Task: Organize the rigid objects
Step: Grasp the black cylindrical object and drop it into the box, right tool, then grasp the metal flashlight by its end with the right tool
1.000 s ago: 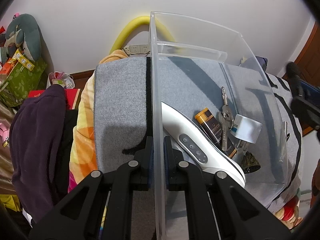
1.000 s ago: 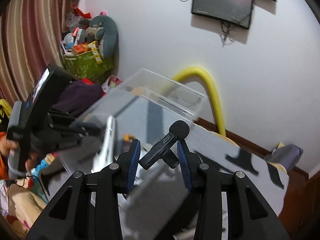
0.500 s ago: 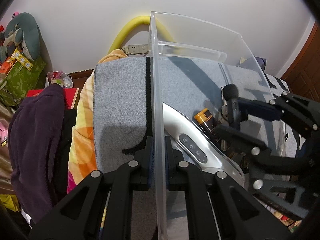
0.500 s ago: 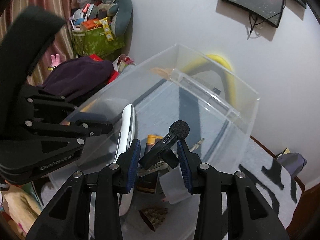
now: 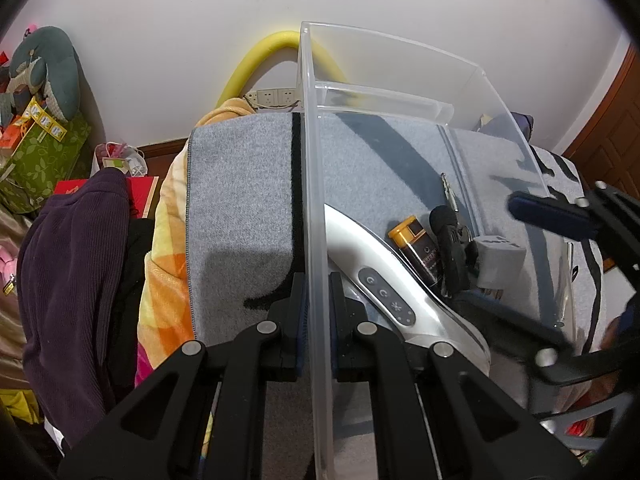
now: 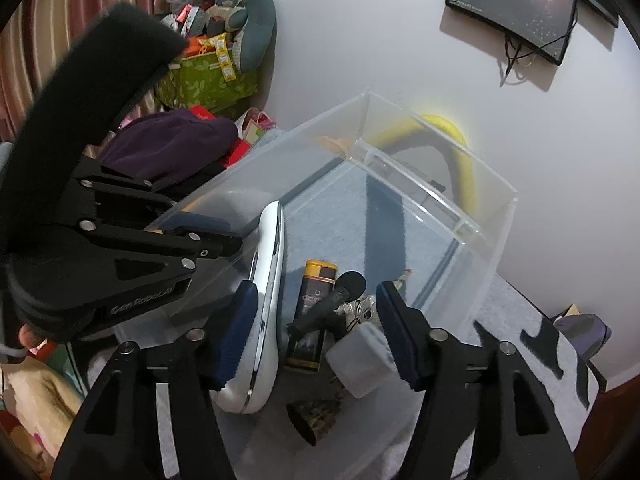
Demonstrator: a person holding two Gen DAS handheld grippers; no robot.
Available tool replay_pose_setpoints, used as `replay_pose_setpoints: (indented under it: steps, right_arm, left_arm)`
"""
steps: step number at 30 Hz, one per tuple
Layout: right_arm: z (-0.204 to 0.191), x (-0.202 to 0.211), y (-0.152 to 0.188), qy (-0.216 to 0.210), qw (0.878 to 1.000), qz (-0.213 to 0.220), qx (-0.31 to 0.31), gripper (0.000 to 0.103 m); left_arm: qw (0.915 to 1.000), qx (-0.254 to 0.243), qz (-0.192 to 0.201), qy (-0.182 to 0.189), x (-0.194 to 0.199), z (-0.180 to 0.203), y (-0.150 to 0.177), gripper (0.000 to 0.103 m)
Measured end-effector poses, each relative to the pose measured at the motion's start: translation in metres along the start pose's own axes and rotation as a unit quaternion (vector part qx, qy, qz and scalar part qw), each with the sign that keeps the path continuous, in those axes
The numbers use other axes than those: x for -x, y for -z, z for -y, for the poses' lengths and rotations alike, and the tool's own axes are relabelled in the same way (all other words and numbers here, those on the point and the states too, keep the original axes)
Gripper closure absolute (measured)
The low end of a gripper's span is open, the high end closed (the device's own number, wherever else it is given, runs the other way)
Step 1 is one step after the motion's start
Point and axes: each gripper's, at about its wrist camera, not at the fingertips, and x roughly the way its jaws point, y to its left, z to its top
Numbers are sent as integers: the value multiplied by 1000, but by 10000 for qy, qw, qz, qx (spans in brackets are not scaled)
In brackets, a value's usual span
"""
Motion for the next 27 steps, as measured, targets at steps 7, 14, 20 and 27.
replay_pose_setpoints:
  steps: [7, 14, 20, 27]
  right_arm:
    - [27, 38, 11, 314, 9990, 220, -242, 45]
    - [77, 67, 43, 996, 9925, 214, -671, 44]
    - [118, 59, 87, 1282, 9835, -213, -1256, 44]
    - [132, 34, 132, 885, 9742, -739, -1940, 44]
  left_arm:
    - [10000, -12, 1, -17, 0, 0, 1, 96]
    - [10000, -18, 2, -26, 0, 0, 1, 96]
    - [10000, -36, 2, -50, 1, 0, 0, 96]
    - [10000, -38, 2, -53, 1, 0, 0, 96]
